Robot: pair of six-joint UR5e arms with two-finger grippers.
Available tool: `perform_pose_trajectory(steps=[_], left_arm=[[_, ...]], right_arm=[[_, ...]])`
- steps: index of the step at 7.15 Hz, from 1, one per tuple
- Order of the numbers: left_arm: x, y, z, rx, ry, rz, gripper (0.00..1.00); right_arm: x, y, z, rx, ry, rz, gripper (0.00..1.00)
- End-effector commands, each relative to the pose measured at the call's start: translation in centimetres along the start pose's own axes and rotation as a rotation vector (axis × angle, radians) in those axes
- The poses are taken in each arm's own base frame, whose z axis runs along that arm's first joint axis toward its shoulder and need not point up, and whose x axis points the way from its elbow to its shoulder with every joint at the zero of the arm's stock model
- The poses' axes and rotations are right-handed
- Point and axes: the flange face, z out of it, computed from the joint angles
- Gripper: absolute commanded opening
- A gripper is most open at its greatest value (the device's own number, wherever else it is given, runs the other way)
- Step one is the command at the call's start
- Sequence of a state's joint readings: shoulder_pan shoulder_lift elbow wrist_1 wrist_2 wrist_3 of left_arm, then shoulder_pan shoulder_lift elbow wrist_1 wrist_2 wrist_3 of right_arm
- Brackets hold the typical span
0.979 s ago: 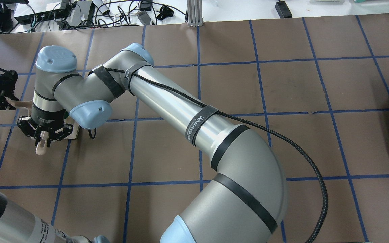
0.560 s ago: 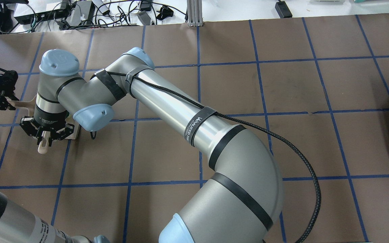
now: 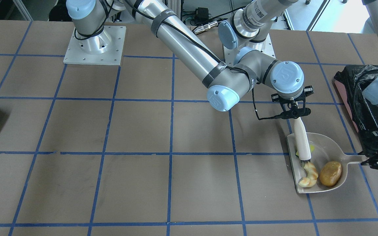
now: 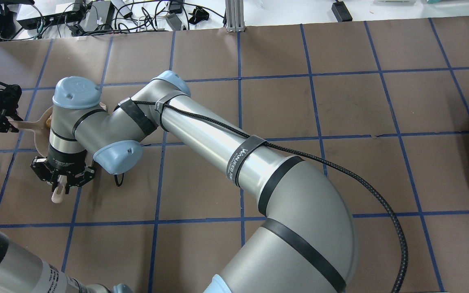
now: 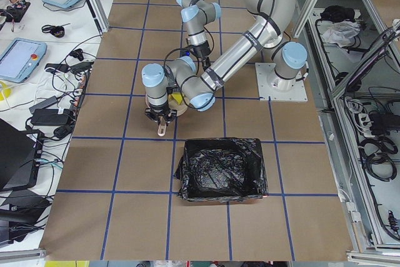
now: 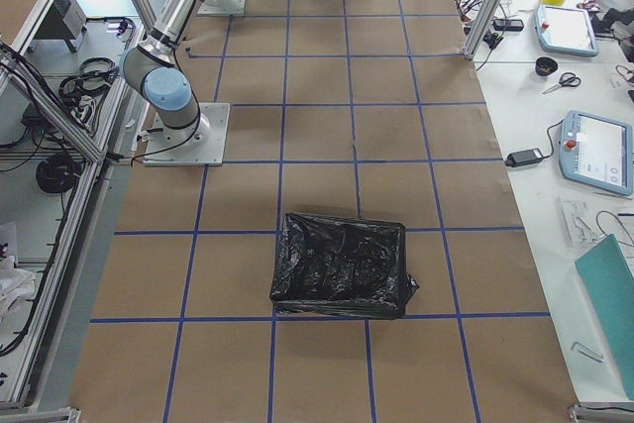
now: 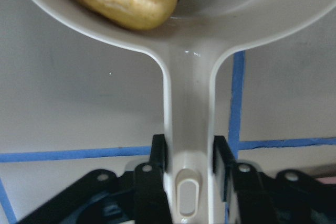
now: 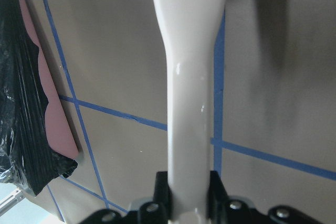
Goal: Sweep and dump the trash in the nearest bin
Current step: 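Sweep the sponge and pastry into the dustpan with the right gripper's brush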
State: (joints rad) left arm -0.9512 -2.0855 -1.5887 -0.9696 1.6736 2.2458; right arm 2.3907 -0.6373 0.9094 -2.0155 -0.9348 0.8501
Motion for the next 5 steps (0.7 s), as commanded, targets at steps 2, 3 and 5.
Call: perform_pose_trajectory(steps=[2,3,5], left_arm=[[0.0,0.1,0.0,-0.002,-0.003,-0.002,0.00],[0.0,0.1,0.0,-0.002,-0.003,-0.004,0.00],[-0.1,0.2,-0.3,-0.006,-0.007,-0.004,0.00]], right_arm=[[-0.2,0.8,-0.6,0.020,0.009,0.002,0.00],[-0.4,0.6,-2.3,0.040,-0.001,0.004,0.00],[-0.2,0.1,-3.3,0.050,0.000,0.016,0.00]])
